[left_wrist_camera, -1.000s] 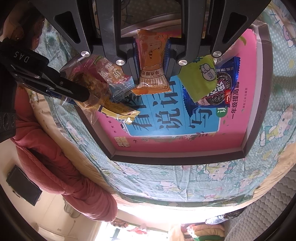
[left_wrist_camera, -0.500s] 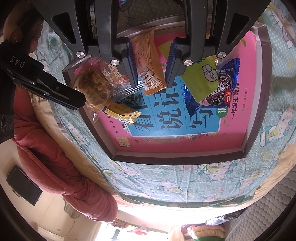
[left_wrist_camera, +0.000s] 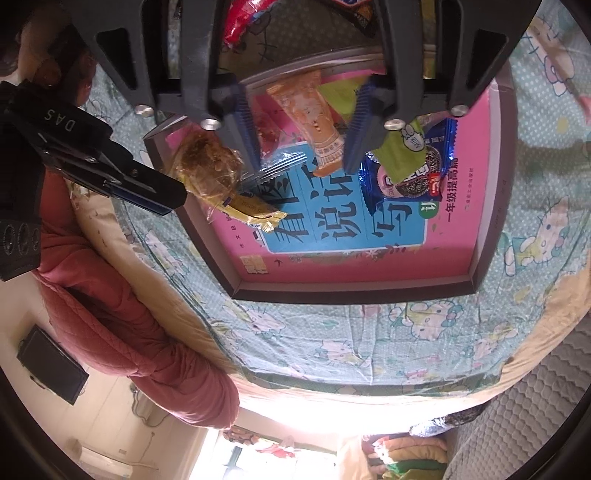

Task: Organize snacks
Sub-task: 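Open both grippers to release the snacks into the box, then lift both grippers up and away from the box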

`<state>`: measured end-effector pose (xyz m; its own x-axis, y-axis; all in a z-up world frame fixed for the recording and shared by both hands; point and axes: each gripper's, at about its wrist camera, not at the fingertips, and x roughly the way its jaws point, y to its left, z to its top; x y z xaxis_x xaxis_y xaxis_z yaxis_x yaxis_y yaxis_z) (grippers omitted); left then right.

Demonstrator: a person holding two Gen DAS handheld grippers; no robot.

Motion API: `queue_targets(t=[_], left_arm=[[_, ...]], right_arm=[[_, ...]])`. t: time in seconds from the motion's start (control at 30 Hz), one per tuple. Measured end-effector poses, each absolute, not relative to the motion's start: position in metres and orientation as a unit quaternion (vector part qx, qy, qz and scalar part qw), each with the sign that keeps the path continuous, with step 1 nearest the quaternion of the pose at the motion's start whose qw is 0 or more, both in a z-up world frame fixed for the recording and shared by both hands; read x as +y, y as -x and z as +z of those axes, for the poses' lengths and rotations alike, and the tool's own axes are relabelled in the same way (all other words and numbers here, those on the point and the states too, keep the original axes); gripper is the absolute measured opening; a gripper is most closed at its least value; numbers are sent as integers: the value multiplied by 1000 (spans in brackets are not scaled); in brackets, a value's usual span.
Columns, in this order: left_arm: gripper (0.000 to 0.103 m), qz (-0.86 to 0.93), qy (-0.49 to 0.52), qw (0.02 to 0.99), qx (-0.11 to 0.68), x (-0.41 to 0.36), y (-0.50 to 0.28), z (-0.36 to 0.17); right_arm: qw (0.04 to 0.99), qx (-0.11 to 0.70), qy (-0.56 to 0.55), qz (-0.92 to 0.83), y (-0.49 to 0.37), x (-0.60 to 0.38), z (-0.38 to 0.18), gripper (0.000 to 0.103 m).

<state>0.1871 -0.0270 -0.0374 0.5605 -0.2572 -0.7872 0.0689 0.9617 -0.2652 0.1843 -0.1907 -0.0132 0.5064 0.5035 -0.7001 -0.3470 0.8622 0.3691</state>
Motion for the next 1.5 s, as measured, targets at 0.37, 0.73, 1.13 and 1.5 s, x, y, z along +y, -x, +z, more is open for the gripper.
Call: queue_targets(t=[0.37, 0.73, 1.13, 1.5], left_arm=[[63, -78, 109, 890, 436, -10, -169, -7], [67, -47, 121, 892, 433, 11, -149, 4], [67, -38, 121, 897, 424, 18, -128, 20], [67, -42, 110, 897, 426, 15, -115, 25]], right_arm=[[869, 417, -83, 253, -180, -187, -3, 48], [879, 394, -68, 259, -173, -183, 9, 56], [886, 377, -49, 265, -164, -177, 20, 66], [888, 366, -51, 275, -149, -178, 27, 74]])
